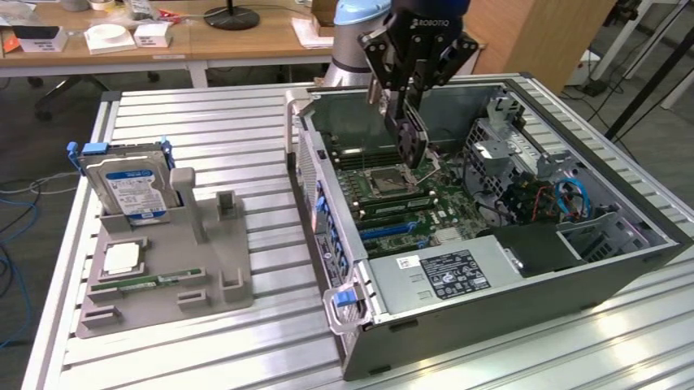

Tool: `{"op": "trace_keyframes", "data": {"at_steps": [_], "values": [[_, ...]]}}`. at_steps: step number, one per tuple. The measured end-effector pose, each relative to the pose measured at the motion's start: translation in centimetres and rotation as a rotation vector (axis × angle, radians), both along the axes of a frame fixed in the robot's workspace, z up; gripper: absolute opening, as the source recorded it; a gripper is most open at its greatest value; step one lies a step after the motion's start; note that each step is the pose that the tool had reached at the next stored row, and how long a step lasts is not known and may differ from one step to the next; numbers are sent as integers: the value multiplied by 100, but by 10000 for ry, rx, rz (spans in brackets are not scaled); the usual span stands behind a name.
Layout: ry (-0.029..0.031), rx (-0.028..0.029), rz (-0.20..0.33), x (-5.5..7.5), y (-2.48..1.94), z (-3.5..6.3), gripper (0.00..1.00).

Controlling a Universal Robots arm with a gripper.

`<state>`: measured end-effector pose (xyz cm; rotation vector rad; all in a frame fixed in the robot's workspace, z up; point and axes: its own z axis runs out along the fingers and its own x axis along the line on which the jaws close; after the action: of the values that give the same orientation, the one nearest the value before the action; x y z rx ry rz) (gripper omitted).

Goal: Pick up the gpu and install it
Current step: 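Pick up the gpu and move the gpu toward the slot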

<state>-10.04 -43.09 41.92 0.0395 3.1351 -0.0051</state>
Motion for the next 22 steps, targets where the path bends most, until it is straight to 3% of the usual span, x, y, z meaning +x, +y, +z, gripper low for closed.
{"op": "trace_keyframes", "data": {"at_steps": [22], "values": [[0, -1, -1, 156, 0, 0, 26]]}}
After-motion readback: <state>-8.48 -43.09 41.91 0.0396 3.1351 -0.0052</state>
